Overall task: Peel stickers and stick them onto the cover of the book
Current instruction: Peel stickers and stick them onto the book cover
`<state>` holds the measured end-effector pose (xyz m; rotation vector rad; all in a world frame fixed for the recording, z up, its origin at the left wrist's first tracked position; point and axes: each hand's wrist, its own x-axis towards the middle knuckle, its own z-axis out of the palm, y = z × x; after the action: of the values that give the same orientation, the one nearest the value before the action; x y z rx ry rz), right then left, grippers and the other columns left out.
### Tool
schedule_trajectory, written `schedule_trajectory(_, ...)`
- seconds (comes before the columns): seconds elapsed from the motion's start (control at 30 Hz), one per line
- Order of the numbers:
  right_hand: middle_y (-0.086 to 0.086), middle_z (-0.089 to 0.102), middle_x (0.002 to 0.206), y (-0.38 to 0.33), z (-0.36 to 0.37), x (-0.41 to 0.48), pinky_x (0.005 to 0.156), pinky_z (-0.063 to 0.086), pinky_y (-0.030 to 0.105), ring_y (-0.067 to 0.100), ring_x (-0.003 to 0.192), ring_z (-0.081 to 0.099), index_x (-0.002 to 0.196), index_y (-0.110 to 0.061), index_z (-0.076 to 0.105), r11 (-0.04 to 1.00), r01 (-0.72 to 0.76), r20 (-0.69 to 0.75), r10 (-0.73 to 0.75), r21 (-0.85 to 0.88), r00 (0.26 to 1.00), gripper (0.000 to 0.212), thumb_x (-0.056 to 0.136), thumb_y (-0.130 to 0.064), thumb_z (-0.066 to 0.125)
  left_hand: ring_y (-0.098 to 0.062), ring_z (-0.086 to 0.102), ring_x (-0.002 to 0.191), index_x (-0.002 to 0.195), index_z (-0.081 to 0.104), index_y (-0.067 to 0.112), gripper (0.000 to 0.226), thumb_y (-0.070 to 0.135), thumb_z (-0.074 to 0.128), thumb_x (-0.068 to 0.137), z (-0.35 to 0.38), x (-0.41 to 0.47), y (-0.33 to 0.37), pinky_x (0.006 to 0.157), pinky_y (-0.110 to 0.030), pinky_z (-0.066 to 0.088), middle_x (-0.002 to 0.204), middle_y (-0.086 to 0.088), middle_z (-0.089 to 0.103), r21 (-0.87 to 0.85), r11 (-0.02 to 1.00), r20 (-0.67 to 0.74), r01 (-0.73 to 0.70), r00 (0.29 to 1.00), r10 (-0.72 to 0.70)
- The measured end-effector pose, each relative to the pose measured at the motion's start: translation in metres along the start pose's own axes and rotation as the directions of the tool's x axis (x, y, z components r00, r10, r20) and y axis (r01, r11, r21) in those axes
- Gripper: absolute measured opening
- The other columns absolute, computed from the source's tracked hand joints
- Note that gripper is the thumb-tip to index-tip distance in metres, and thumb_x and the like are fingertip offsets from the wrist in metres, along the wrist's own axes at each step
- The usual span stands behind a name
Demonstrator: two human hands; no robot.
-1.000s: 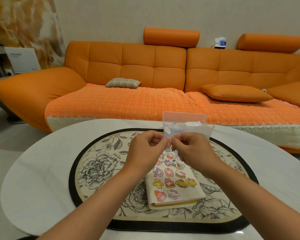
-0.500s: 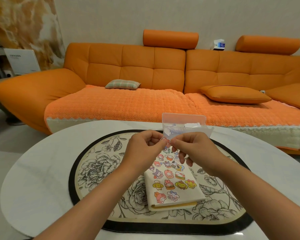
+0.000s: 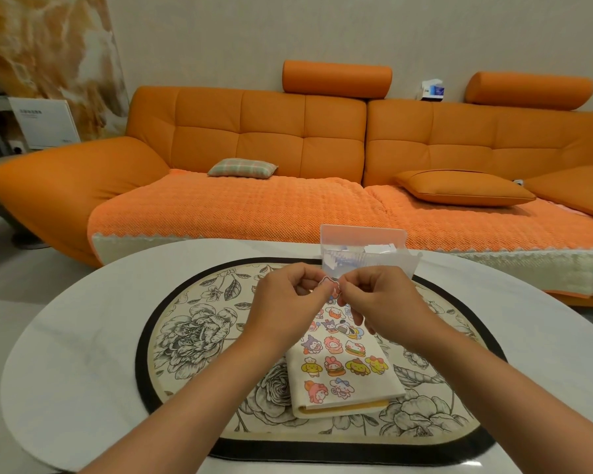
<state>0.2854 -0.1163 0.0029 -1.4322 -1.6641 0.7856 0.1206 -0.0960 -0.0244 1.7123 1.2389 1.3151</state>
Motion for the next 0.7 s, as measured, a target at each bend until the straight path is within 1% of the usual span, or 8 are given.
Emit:
schedule_trajectory(0.07, 0.004, 0.06, 0.05, 0.001, 0.002, 0.0, 0.042, 0.039, 0.023, 0.01, 0.038, 0.046, 0.074, -0.013, 0.072, 1.0, 0.001, -0.027, -0.001, 0.005, 1.0, 0.029, 0.099, -0.022, 0.06, -0.008, 0.06, 0.075, 0.091, 0.067, 0.029, 0.014, 0.026, 0.078, 0.083, 0.001, -0.004, 0.001, 0.067, -0.016, 0.048, 0.085, 0.013, 0.065, 0.151, 0.982, -0.099, -0.11, 0.987, 0.126)
schedule_trajectory(0.13, -0.002, 0.06, 0.048, 0.001, 0.003, 0.0, 0.042, 0.039, 0.021, 0.007, 0.037, 0.047, 0.074, -0.013, 0.072, 1.0, 0.014, -0.061, -0.015, -0.005, 0.998, 0.027, 0.098, -0.022, 0.061, -0.01, 0.059, 0.072, 0.085, 0.065, 0.029, 0.013, 0.024, 0.077, 0.084, 0.002, -0.006, 0.003, 0.063, -0.016, 0.045, 0.082, 0.014, 0.063, 0.214, 0.963, -0.111, -0.164, 0.975, 0.191)
schedule_trajectory(0.27, -0.015, 0.062, 0.05, 0.001, 0.004, 0.001, 0.041, 0.038, 0.016, 0.001, 0.038, 0.048, 0.081, -0.018, 0.074, 0.997, 0.056, -0.122, -0.063, -0.061, 0.991, 0.02, 0.097, -0.023, 0.063, -0.005, 0.068, 0.067, 0.083, 0.076, 0.029, 0.007, 0.026, 0.072, 0.088, 0.004, -0.006, 0.006, 0.068, -0.033, 0.059, 0.074, 0.014, 0.072, 0.05, 0.999, -0.048, -0.009, 0.999, 0.011)
schedule_trajectory(0.37, -0.018, 0.067, 0.06, 0.004, 0.005, 0.002, 0.043, 0.043, 0.018, 0.002, 0.044, 0.053, 0.084, -0.024, 0.075, 0.99, 0.075, -0.142, -0.092, -0.121, 0.986, 0.017, 0.097, -0.025, 0.064, -0.011, 0.071, 0.064, 0.08, 0.077, 0.025, 0.011, 0.023, 0.071, 0.089, 0.003, -0.006, 0.01, 0.066, -0.039, 0.062, 0.073, 0.009, 0.074, -0.026, 0.995, -0.006, 0.094, 0.996, -0.095)
schedule_trajectory(0.43, -0.016, 0.068, 0.064, 0.004, 0.005, 0.001, 0.047, 0.046, 0.022, 0.004, 0.048, 0.055, 0.083, -0.027, 0.076, 0.983, 0.083, -0.139, -0.106, -0.161, 0.985, 0.017, 0.096, -0.028, 0.064, -0.014, 0.071, 0.061, 0.078, 0.077, 0.022, 0.013, 0.02, 0.07, 0.089, 0.002, -0.006, 0.012, 0.061, -0.037, 0.062, 0.072, 0.006, 0.075, -0.068, 0.986, 0.017, 0.149, 0.989, -0.148)
schedule_trajectory(0.57, -0.011, 0.07, 0.07, 0.004, 0.007, 0.0, 0.054, 0.052, 0.03, 0.011, 0.054, 0.061, 0.082, -0.03, 0.076, 0.977, 0.097, -0.136, -0.125, -0.192, 0.983, 0.017, 0.095, -0.028, 0.065, -0.011, 0.067, 0.055, 0.078, 0.077, 0.017, 0.013, 0.018, 0.07, 0.089, 0.001, -0.005, 0.014, 0.049, -0.022, 0.051, 0.071, 0.002, 0.074, -0.099, 0.972, 0.056, 0.214, 0.976, -0.209)
schedule_trajectory(0.63, -0.014, 0.07, 0.07, 0.004, 0.007, 0.0, 0.051, 0.049, 0.026, 0.006, 0.055, 0.06, 0.082, -0.032, 0.076, 0.971, 0.107, -0.134, -0.137, -0.214, 0.981, 0.016, 0.094, -0.029, 0.066, -0.01, 0.066, 0.054, 0.079, 0.076, 0.015, 0.013, 0.017, 0.069, 0.089, 0.001, -0.005, 0.014, 0.048, -0.022, 0.051, 0.071, 0.0, 0.074, -0.092, 0.972, 0.073, 0.216, 0.975, -0.209)
schedule_trajectory(0.7, -0.02, 0.067, 0.065, 0.005, 0.008, 0.0, 0.049, 0.041, 0.016, 0.0, 0.054, 0.058, 0.083, -0.031, 0.077, 0.963, 0.112, -0.13, -0.147, -0.245, 0.981, 0.015, 0.094, -0.03, 0.067, -0.009, 0.066, 0.054, 0.079, 0.075, 0.015, 0.013, 0.016, 0.068, 0.089, 0.001, -0.005, 0.013, 0.049, -0.024, 0.053, 0.069, -0.001, 0.073, -0.081, 0.975, 0.075, 0.209, 0.976, -0.203)
